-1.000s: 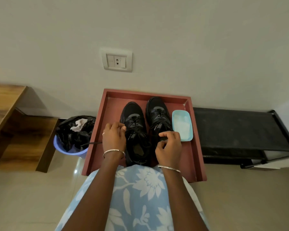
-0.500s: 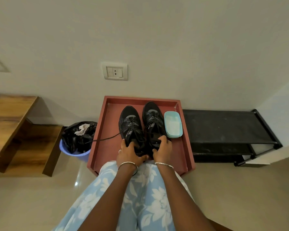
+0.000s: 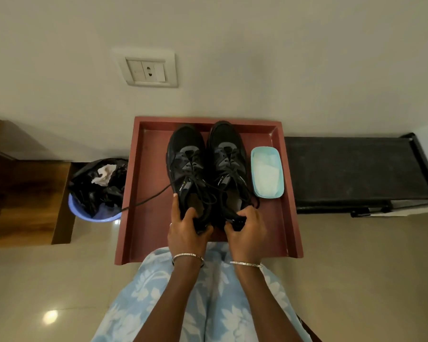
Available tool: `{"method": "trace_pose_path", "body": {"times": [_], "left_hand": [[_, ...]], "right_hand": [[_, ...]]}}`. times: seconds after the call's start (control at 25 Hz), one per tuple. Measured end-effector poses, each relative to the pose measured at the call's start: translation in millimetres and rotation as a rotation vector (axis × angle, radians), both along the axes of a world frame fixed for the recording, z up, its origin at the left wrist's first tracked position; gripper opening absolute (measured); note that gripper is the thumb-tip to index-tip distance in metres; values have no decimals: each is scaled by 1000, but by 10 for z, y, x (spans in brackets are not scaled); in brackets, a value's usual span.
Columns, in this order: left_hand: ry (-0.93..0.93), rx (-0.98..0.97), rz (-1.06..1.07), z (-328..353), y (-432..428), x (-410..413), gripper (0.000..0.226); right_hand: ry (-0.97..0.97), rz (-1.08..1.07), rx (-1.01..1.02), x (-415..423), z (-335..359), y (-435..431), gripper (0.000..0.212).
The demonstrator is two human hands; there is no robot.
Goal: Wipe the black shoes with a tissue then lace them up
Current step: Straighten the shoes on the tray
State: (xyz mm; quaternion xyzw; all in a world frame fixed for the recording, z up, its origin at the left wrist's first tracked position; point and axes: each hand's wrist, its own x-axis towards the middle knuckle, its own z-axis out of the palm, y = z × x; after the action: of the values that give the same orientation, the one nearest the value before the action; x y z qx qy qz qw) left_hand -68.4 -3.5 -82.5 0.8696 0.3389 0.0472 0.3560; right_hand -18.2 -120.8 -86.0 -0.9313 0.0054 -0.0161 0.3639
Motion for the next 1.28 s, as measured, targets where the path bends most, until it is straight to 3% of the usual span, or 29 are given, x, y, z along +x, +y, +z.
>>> {"method": "trace_pose_path", "body": {"times": [0.24,0.52,0.72,1.0,1.28], "left_hand": [[79,-11,-36,457,60,52,35],[168,-65,-137,1690,-38,55,33],[269,-54,-275,2364,-302,310,33],[307,-70,-507,2610,-956,925,35],[326,-121,-543,2252,-1695,1614,39]], "right_hand": [[121,-3,-27,89,568,61,35],[221,-45,-53,126,1920,-27,32],[260,-147,-102,285,2505,-358,29],[280,-329,-153,665,2761,-1170,28],[375,-391,-163,1335,2356,-1982,30]]}}
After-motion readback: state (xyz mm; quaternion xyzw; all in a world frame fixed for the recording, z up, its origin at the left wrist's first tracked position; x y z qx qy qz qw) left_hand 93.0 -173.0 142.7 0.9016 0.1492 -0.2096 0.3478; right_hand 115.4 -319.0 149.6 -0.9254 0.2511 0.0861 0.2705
